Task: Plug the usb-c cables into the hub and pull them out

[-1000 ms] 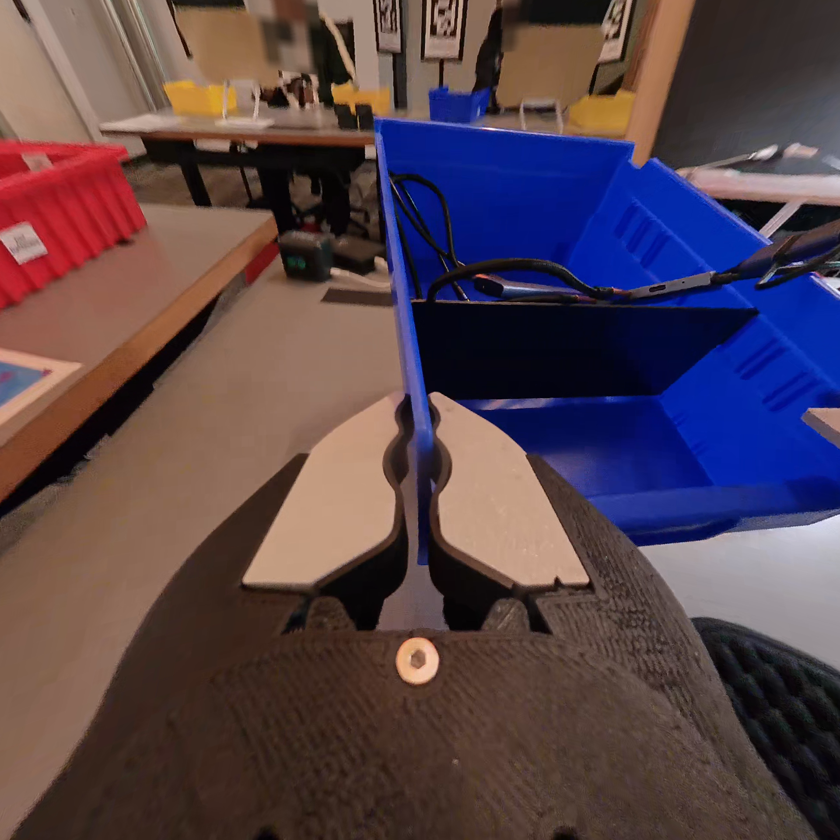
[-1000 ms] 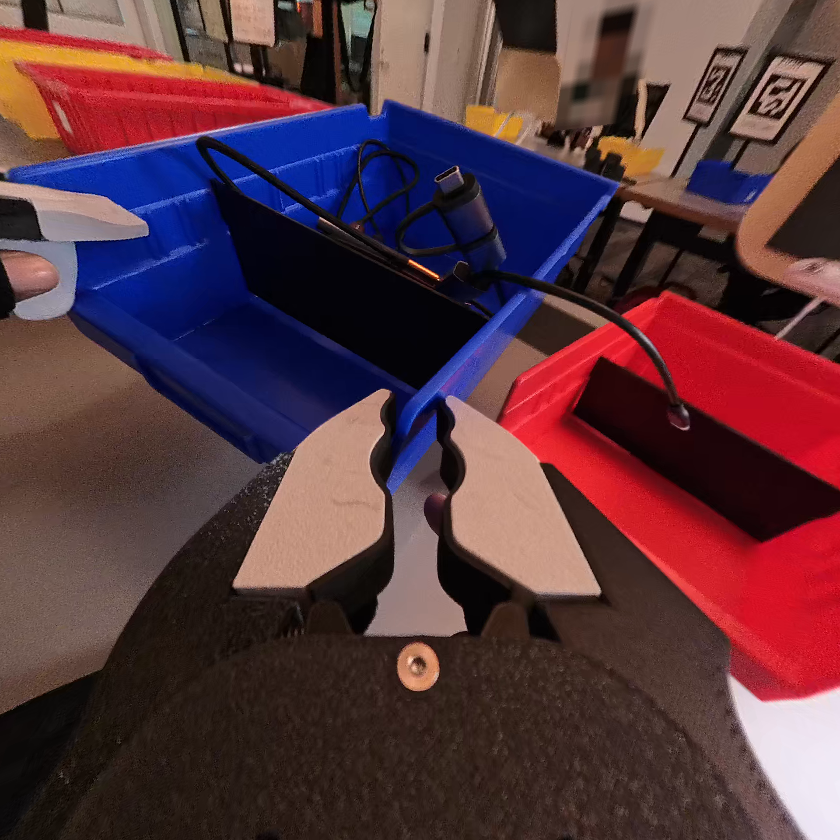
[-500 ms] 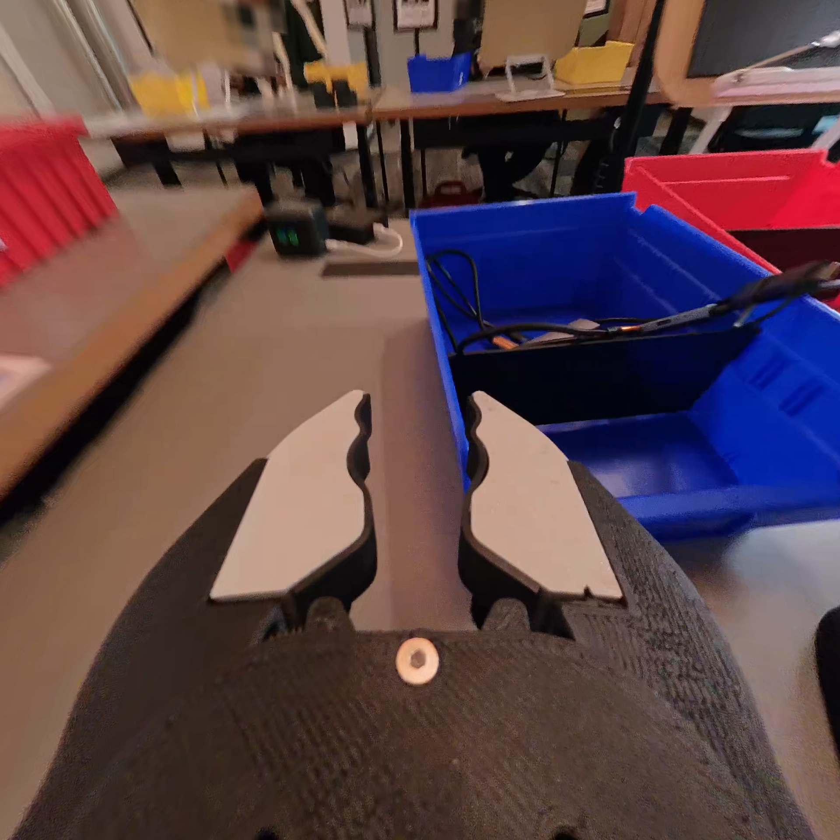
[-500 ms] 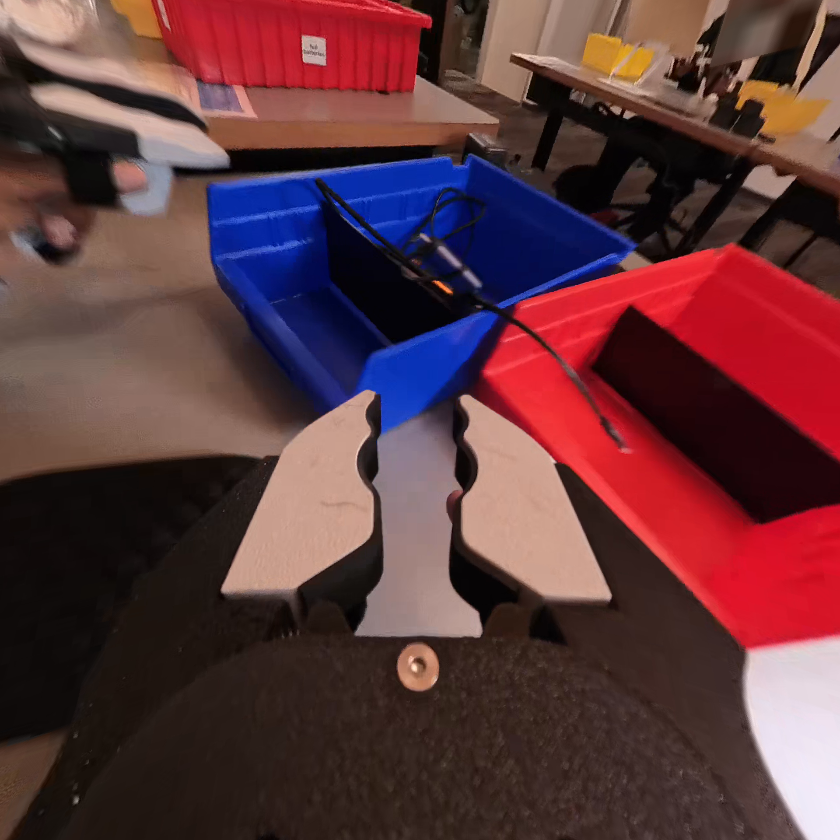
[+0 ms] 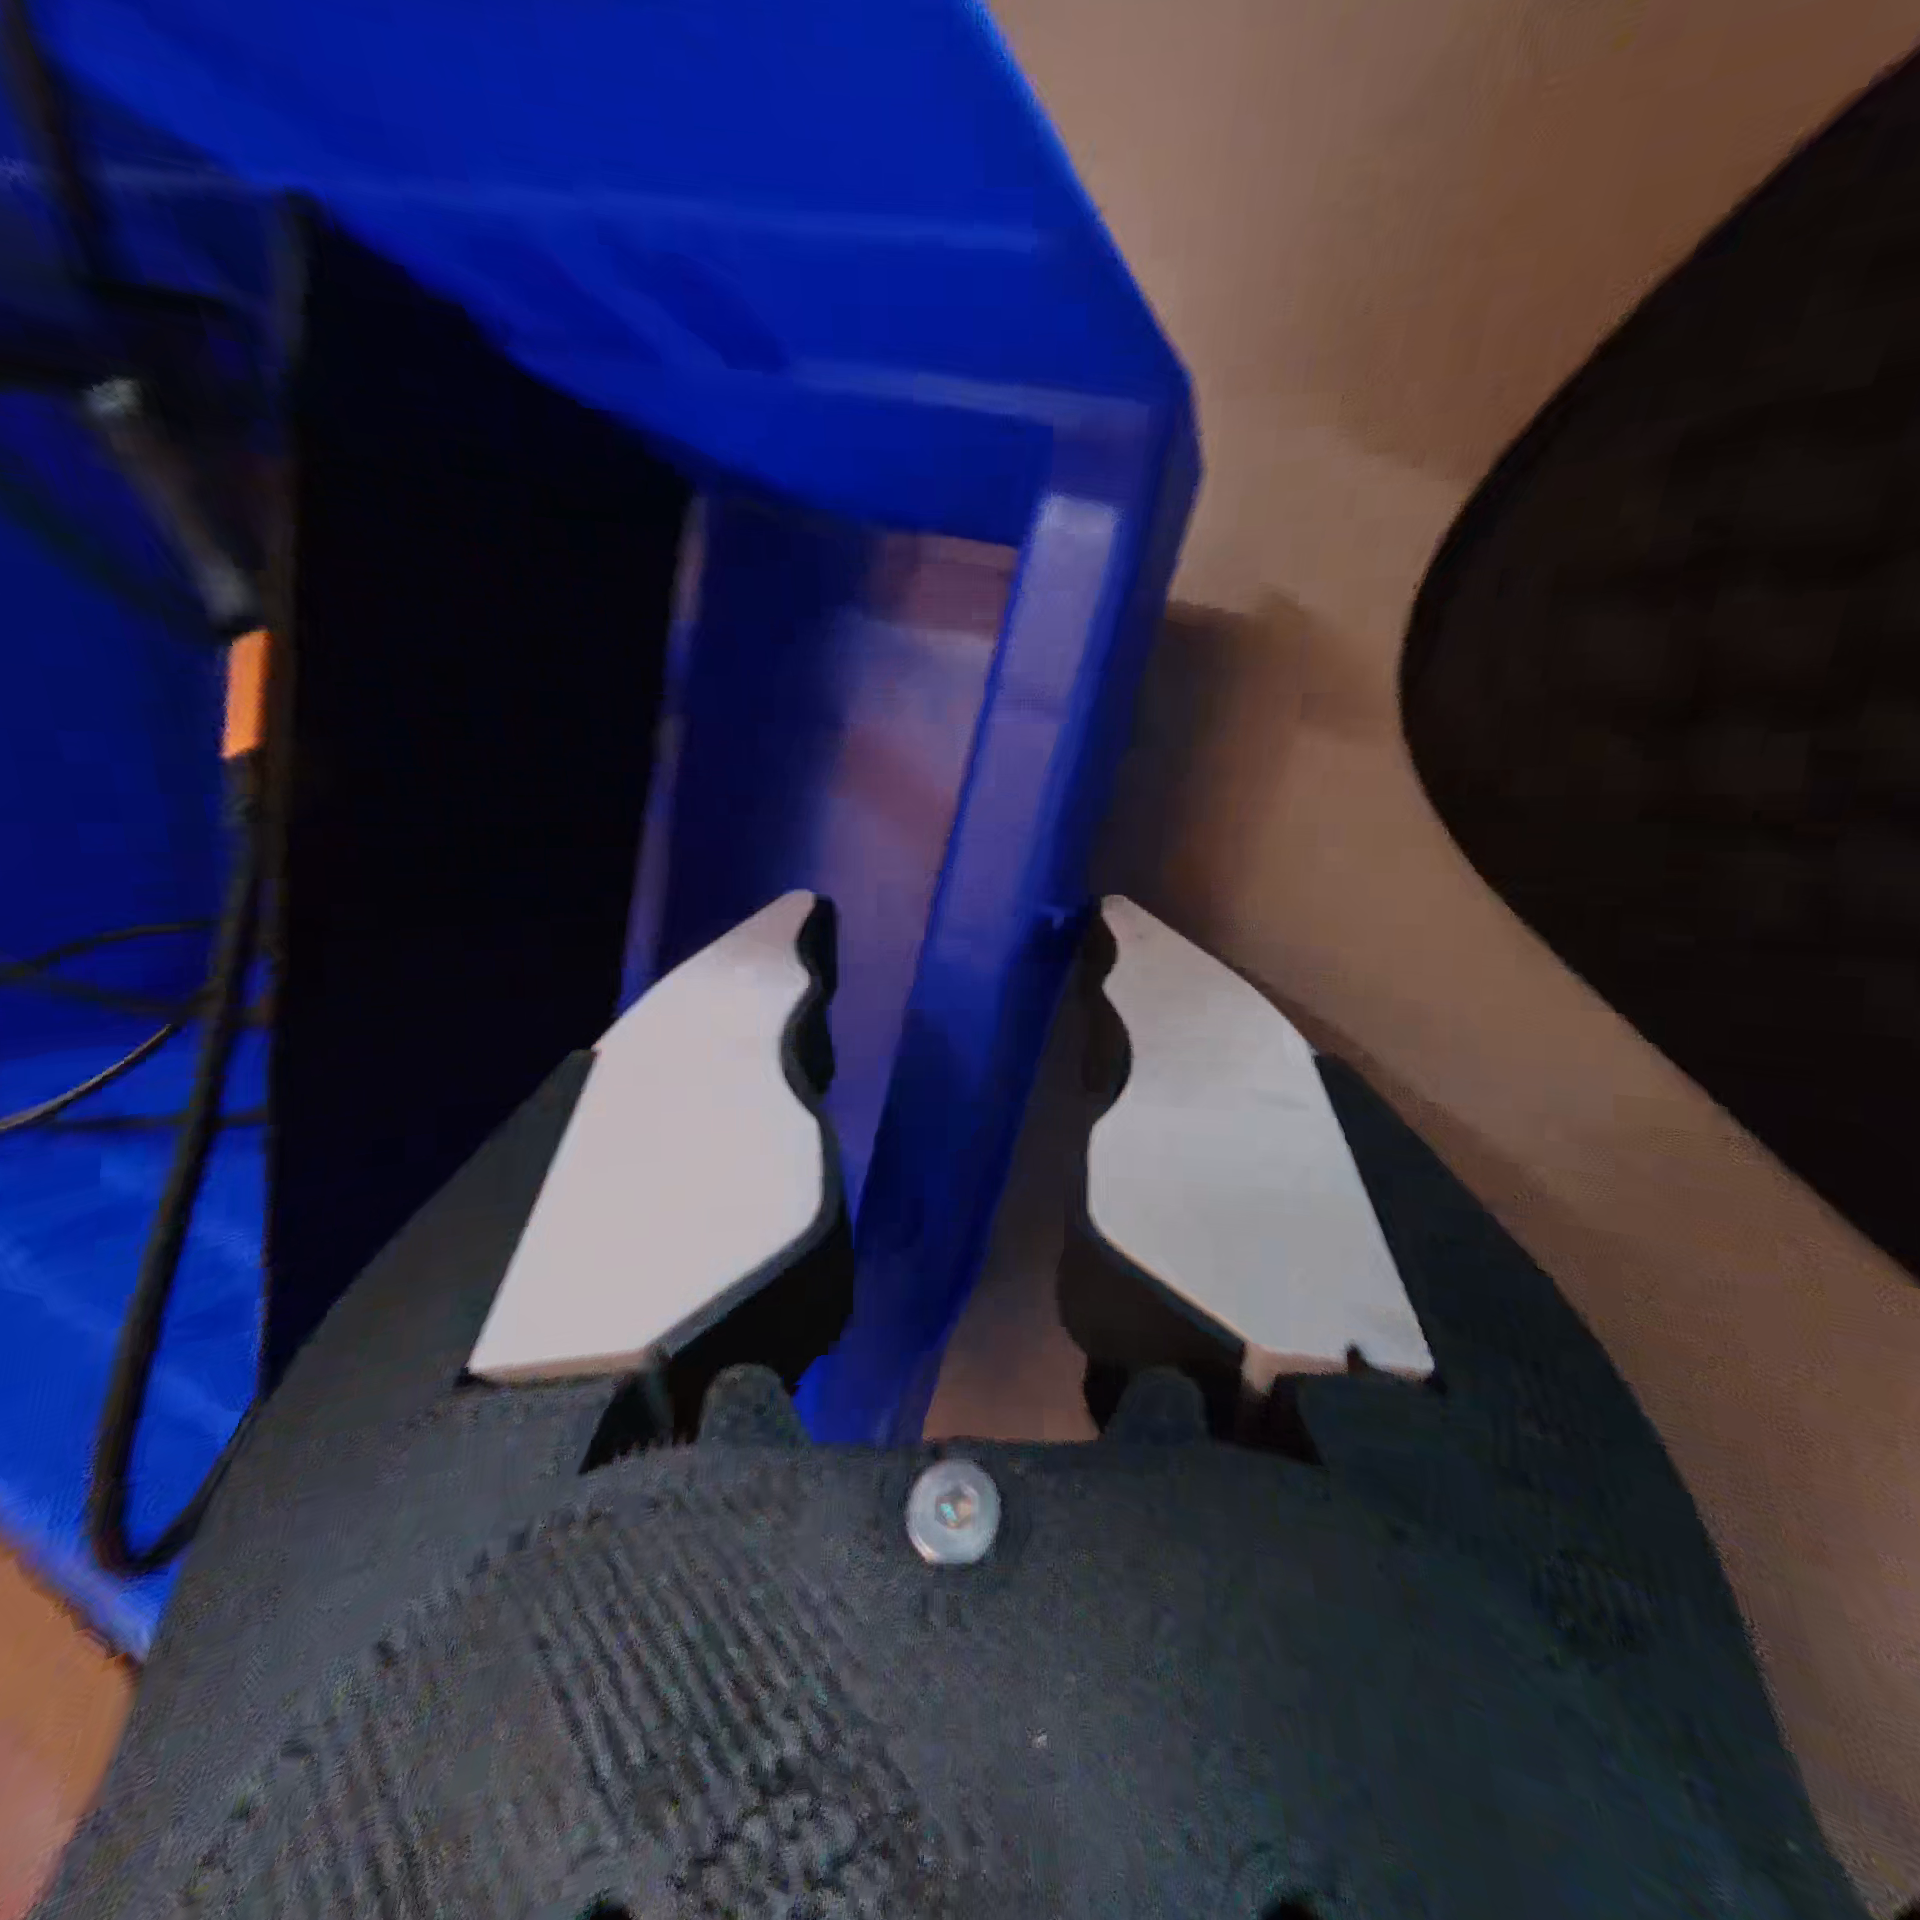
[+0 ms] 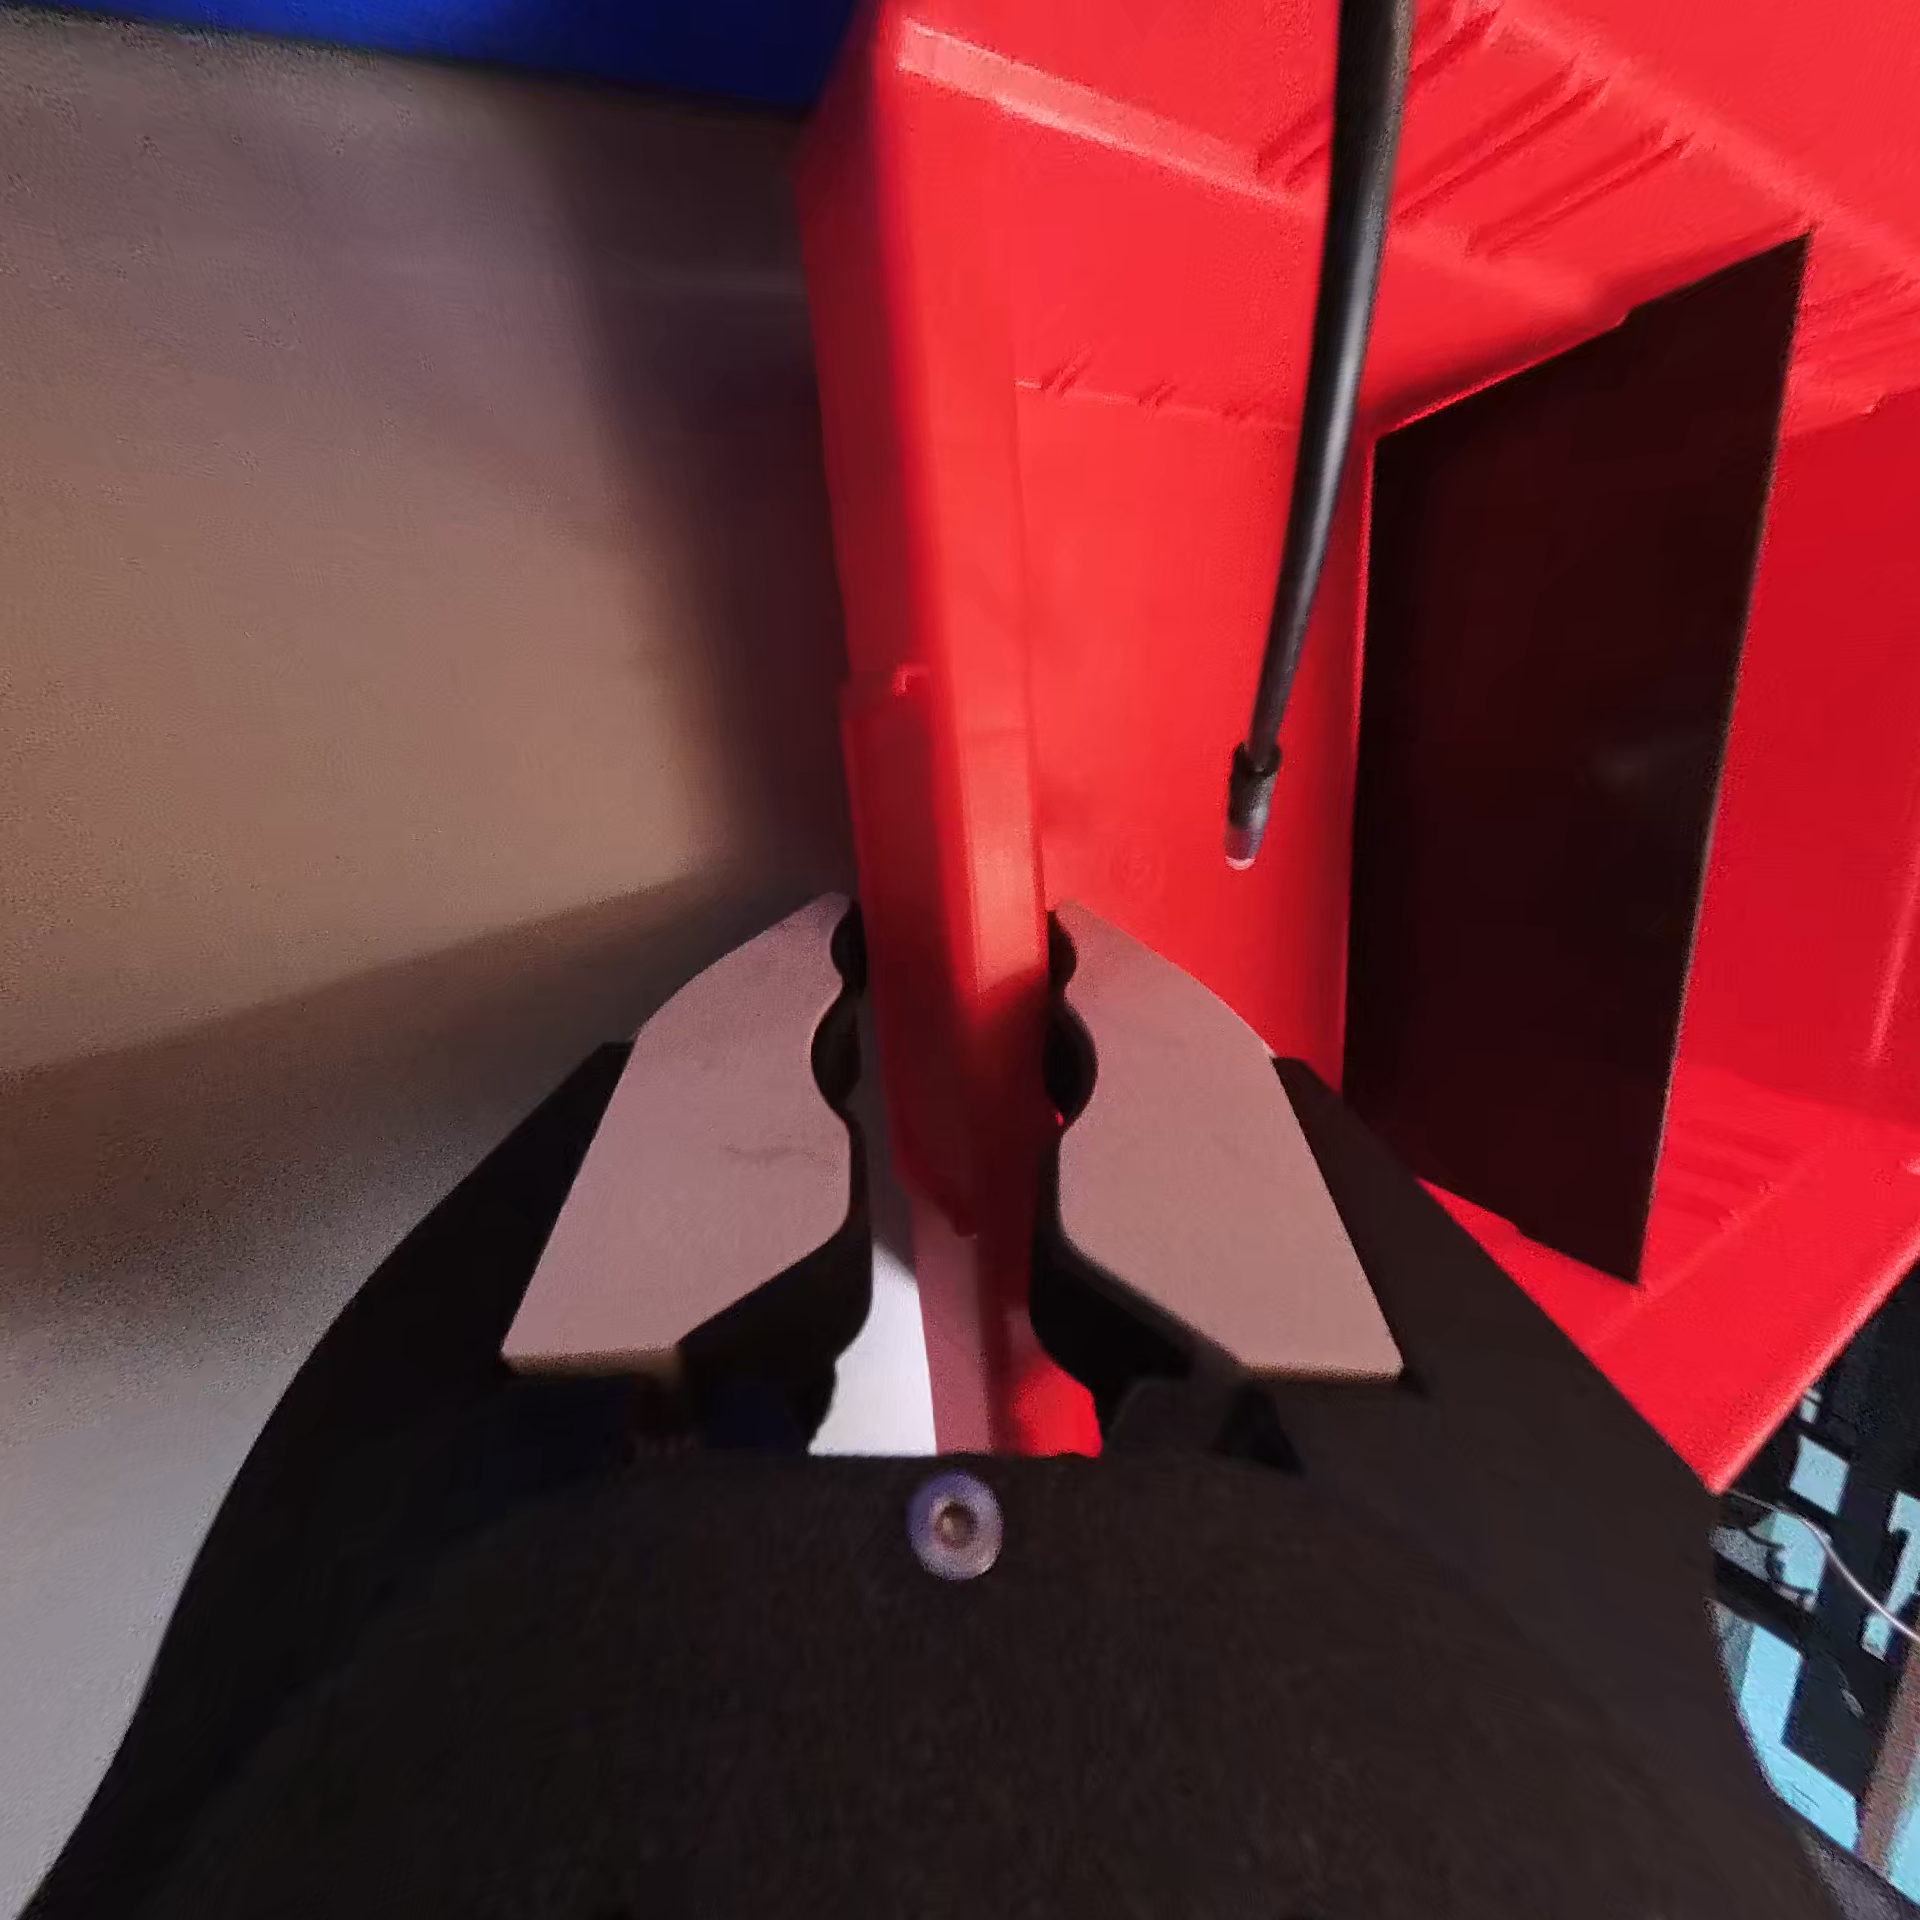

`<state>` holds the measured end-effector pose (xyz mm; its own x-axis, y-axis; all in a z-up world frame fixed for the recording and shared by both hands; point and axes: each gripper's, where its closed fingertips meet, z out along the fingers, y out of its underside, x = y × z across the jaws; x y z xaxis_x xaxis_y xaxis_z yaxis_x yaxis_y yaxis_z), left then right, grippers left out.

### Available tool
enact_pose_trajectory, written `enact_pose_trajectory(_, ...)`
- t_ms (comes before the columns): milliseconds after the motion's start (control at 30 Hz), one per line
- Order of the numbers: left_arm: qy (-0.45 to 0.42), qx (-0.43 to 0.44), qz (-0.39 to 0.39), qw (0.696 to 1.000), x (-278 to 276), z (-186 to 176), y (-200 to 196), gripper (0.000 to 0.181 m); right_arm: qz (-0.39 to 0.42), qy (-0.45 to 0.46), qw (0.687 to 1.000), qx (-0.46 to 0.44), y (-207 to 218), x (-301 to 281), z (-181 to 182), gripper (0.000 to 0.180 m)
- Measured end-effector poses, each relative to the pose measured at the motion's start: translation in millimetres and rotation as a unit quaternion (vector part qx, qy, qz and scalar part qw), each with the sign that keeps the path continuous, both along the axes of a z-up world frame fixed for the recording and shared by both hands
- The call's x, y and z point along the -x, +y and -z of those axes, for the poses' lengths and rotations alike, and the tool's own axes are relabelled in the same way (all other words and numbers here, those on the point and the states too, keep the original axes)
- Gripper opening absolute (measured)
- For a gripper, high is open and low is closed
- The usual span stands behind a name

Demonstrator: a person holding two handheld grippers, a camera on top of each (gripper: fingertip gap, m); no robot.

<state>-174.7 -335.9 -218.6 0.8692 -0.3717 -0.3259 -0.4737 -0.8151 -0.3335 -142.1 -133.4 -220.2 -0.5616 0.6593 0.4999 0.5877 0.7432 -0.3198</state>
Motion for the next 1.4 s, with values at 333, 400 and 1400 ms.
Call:
enact_pose_trajectory(333, -0.015, -0.045, -0.008, 0.999, -8.0, 7.1, 14.9, 0.033, 0.023, 0.015, 1.000, -0.002, 38.7, -130.9, -2.2, 0.032)
enact_pose_trajectory(400, -0.010, -0.063, -0.011, 0.998, -7.7, 6.4, 16.7, 0.033, 0.040, 0.023, 0.999, -0.007, 54.7, -167.1, -2.4, 0.032)
enact_pose_trajectory(1400, -0.049, -0.282, -0.101, 0.953, 57.8, -94.7, 91.5, 0.039, 0.179, 0.239, 0.946, 0.126, 175.1, -223.1, -74.0, 0.043)
